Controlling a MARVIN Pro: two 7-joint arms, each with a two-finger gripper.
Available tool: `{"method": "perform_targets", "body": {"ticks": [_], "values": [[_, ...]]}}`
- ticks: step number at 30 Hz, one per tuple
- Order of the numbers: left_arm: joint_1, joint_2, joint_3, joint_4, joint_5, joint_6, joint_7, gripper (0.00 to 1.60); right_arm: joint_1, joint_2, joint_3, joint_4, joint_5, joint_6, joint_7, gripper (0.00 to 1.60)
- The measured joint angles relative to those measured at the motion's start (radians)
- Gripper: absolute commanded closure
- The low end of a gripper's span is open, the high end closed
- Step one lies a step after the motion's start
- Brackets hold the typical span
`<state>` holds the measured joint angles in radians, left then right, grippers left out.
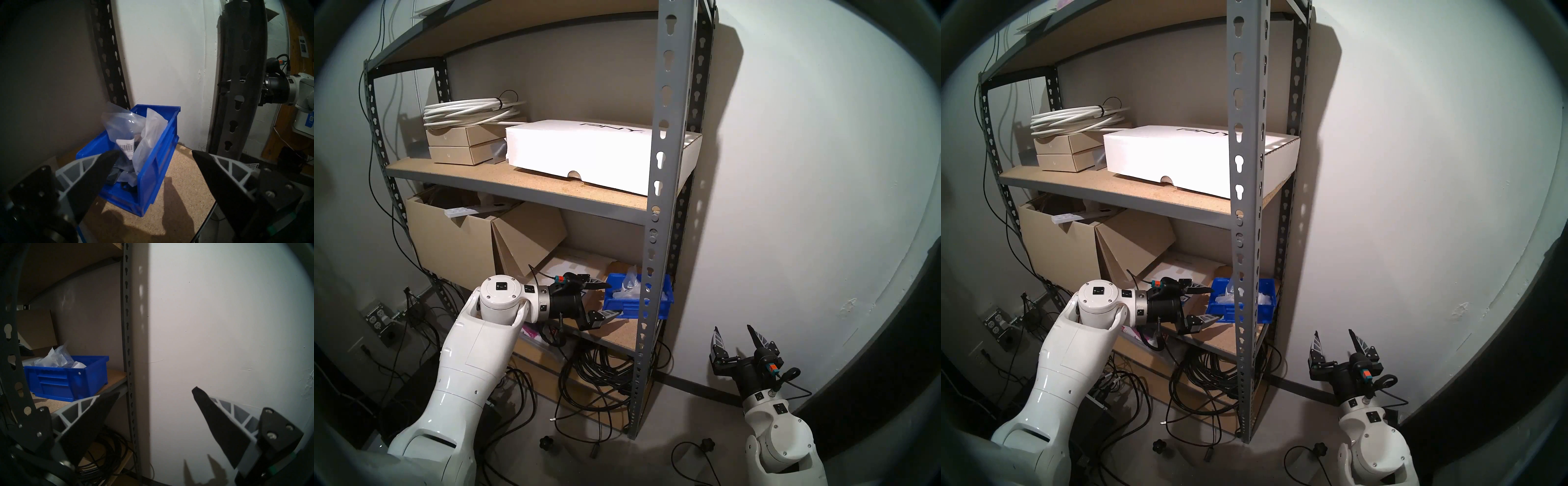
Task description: Organize the rack shelf by putting things into a case
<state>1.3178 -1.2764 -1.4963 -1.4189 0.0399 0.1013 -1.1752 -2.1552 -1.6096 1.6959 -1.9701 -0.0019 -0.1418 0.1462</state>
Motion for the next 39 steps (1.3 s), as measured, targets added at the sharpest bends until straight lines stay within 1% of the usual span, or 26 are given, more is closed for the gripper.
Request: {"method": "perform_targets", "body": {"ticks": [1,10,11,12,13,14,15,16,17,20,22,33,39], "values": [[-0.003,-0.001,0.003,0.005,0.003,-0.002,0.001,0.06,0.0,0.0,0.0,0.0,0.0,0.0,0.0,0.0],[-0.031,-0.007,0.029,0.051,0.023,-0.018,0.015,0.16,0.0,0.0,0.0,0.0,0.0,0.0,0.0,0.0],[-0.033,-0.008,0.031,0.054,0.024,-0.019,0.015,0.19,0.0,0.0,0.0,0.0,0.0,0.0,0.0,0.0],[-0.036,-0.008,0.035,0.059,0.026,-0.02,0.017,0.29,0.0,0.0,0.0,0.0,0.0,0.0,0.0,0.0],[-0.037,-0.008,0.036,0.06,0.027,-0.02,0.017,0.48,0.0,0.0,0.0,0.0,0.0,0.0,0.0,0.0],[-0.038,-0.009,0.039,0.062,0.028,-0.021,0.018,0.5,0.0,0.0,0.0,0.0,0.0,0.0,0.0,0.0],[-0.04,-0.009,0.041,0.062,0.03,-0.021,0.02,0.43,0.0,0.0,0.0,0.0,0.0,0.0,0.0,0.0],[-0.041,-0.01,0.043,0.062,0.031,-0.021,0.021,0.43,0.0,0.0,0.0,0.0,0.0,0.0,0.0,0.0],[-0.042,-0.01,0.044,0.062,0.032,-0.021,0.022,0.38,0.0,0.0,0.0,0.0,0.0,0.0,0.0,0.0],[-0.045,-0.012,0.051,0.062,0.038,-0.022,0.029,0.41,0.0,0.0,0.0,0.0,0.0,0.0,0.0,0.0],[-0.047,-0.013,0.054,0.062,0.04,-0.022,0.032,0.38,0.0,0.0,0.0,0.0,0.0,0.0,0.0,0.0],[-0.051,-0.015,0.072,0.067,0.047,-0.024,0.039,0.38,0.0,0.0,0.0,0.0,0.0,0.0,0.0,0.0],[-0.054,-0.017,0.079,0.08,0.052,-0.026,0.047,0.26,0.0,0.0,0.0,0.0,0.0,0.0,0.0,0.0]]}}
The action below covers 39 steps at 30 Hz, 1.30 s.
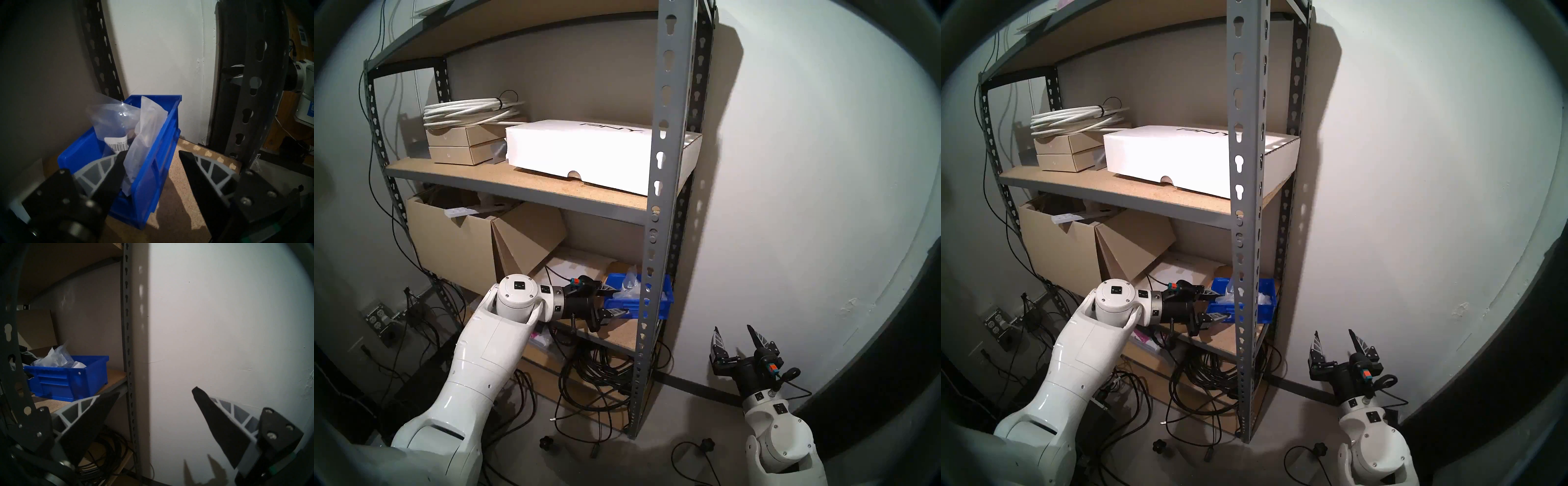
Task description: Organize the rack shelf by putting things into a case
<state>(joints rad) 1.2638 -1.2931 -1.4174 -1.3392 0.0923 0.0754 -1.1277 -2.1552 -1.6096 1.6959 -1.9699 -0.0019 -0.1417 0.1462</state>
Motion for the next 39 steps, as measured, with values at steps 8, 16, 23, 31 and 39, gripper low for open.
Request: {"method": "perform_targets", "body": {"ticks": [8,16,23,31,39], "values": [[-0.001,0.002,-0.02,-0.006,-0.002,-0.002,0.016,0.14,0.0,0.0,0.0,0.0,0.0,0.0,0.0,0.0],[0.006,0.025,-0.044,-0.042,-0.012,0.0,-0.001,0.15,0.0,0.0,0.0,0.0,0.0,0.0,0.0,0.0],[0.023,0.029,-0.043,-0.047,-0.013,0.006,-0.02,0.16,0.0,0.0,0.0,0.0,0.0,0.0,0.0,0.0],[0.017,0.022,-0.023,-0.037,-0.008,0.009,-0.028,0.17,0.0,0.0,0.0,0.0,0.0,0.0,0.0,0.0],[0.0,0.008,0.004,-0.021,0.001,0.013,-0.013,0.19,0.0,0.0,0.0,0.0,0.0,0.0,0.0,0.0]]}}
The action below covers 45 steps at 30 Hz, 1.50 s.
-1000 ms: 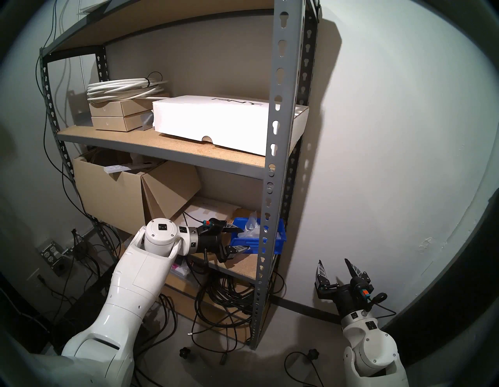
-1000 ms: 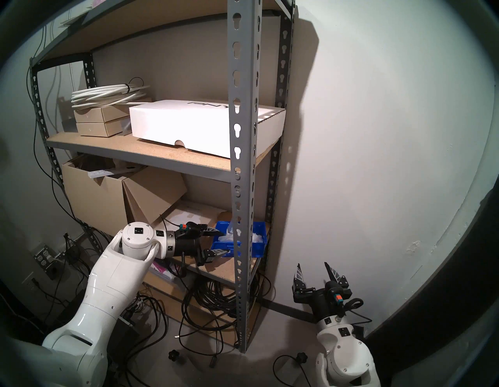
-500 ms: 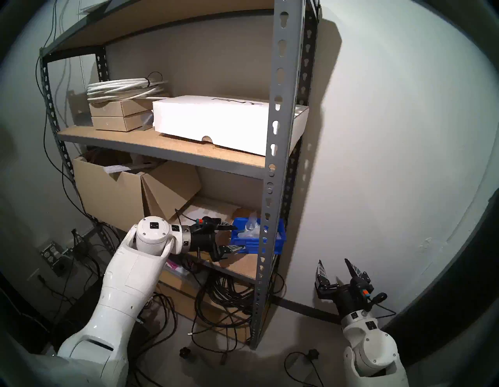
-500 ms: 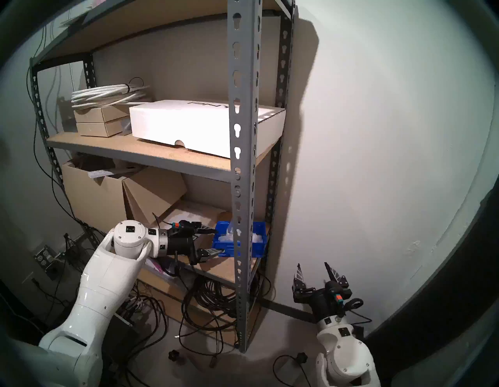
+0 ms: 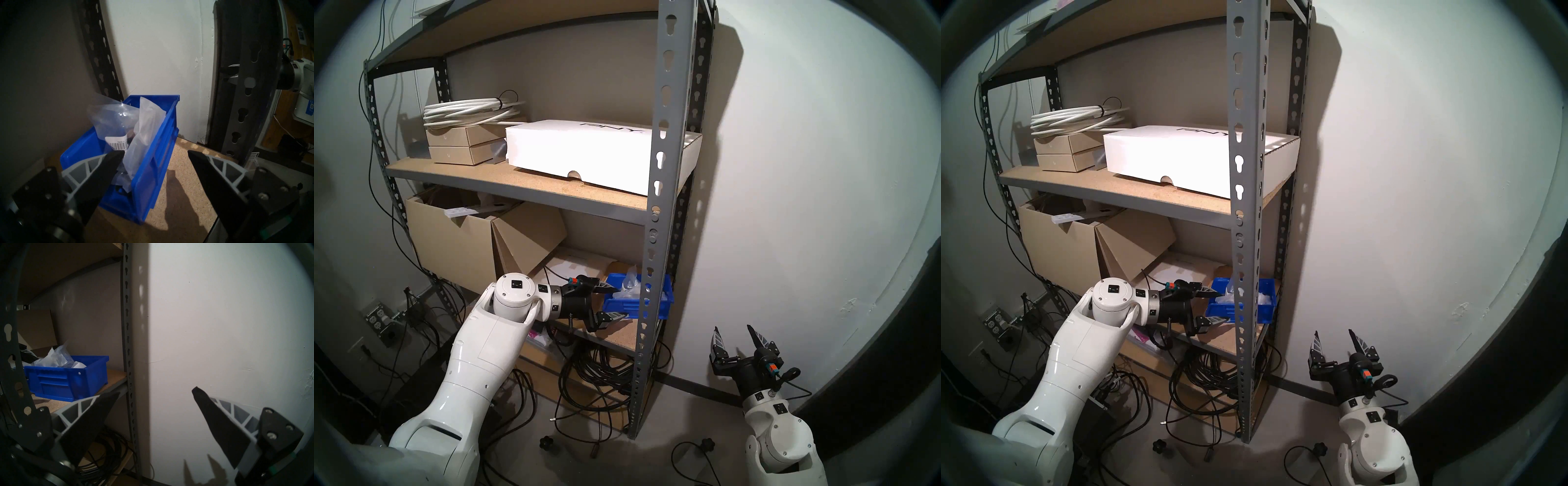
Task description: Organize the rack shelf by putting things into a case
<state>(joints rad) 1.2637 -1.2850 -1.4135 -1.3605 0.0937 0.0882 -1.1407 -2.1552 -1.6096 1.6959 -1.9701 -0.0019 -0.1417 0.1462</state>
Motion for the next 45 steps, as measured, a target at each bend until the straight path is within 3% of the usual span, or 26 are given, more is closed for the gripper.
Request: {"method": "perform_targets", "body": {"ticks": [4,6,16,20,21,26,33,39,40,41,42,45], "values": [[-0.01,-0.006,0.016,0.014,0.012,0.0,0.01,0.21,0.0,0.0,0.0,0.0,0.0,0.0,0.0,0.0],[-0.015,-0.008,0.022,0.026,0.019,-0.002,0.015,0.29,0.0,0.0,0.0,0.0,0.0,0.0,0.0,0.0],[-0.037,-0.017,0.041,0.065,0.038,-0.016,0.03,0.31,0.0,0.0,0.0,0.0,0.0,0.0,0.0,0.0],[-0.043,-0.019,0.045,0.067,0.037,-0.019,0.03,0.63,0.0,0.0,0.0,0.0,0.0,0.0,0.0,0.0],[-0.045,-0.02,0.046,0.067,0.036,-0.019,0.03,0.78,0.0,0.0,0.0,0.0,0.0,0.0,0.0,0.0],[-0.05,-0.022,0.051,0.067,0.036,-0.02,0.03,0.89,0.0,0.0,0.0,0.0,0.0,0.0,0.0,0.0],[-0.05,-0.022,0.052,0.068,0.036,-0.02,0.027,0.92,0.0,0.0,0.0,0.0,0.0,0.0,0.0,0.0],[-0.051,-0.022,0.05,0.069,0.034,-0.018,0.021,1.23,0.0,0.0,0.0,0.0,0.0,0.0,0.0,0.0],[-0.051,-0.022,0.049,0.069,0.034,-0.013,0.019,1.44,0.0,0.0,0.0,0.0,0.0,0.0,0.0,0.0],[-0.051,-0.022,0.048,0.069,0.034,-0.011,0.018,1.44,0.0,0.0,0.0,0.0,0.0,0.0,0.0,0.0],[-0.051,-0.023,0.048,0.069,0.033,-0.009,0.018,1.56,0.0,0.0,0.0,0.0,0.0,0.0,0.0,0.0],[-0.051,-0.023,0.044,0.067,0.032,0.005,0.016,1.6,0.0,0.0,0.0,0.0,0.0,0.0,0.0,0.0]]}}
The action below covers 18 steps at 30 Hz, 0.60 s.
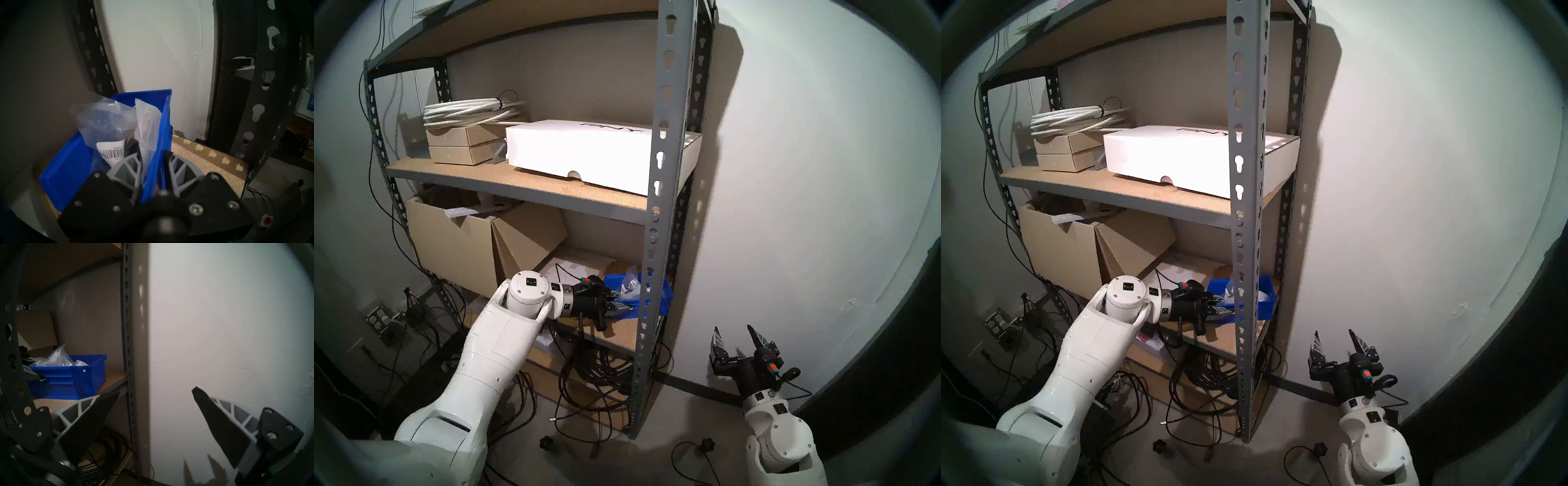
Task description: Organize the rack shelf by putting things into a case
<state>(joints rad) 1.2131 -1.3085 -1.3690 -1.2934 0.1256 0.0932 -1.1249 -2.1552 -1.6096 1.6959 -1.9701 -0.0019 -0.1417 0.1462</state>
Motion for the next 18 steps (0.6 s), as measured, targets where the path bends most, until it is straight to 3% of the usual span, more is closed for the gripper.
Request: {"method": "perform_targets", "body": {"ticks": [18], "values": [[0.023,-0.019,-0.033,-0.033,-0.031,0.099,0.005,1.6,0.0,0.0,0.0,0.0,0.0,0.0,0.0,0.0]]}}
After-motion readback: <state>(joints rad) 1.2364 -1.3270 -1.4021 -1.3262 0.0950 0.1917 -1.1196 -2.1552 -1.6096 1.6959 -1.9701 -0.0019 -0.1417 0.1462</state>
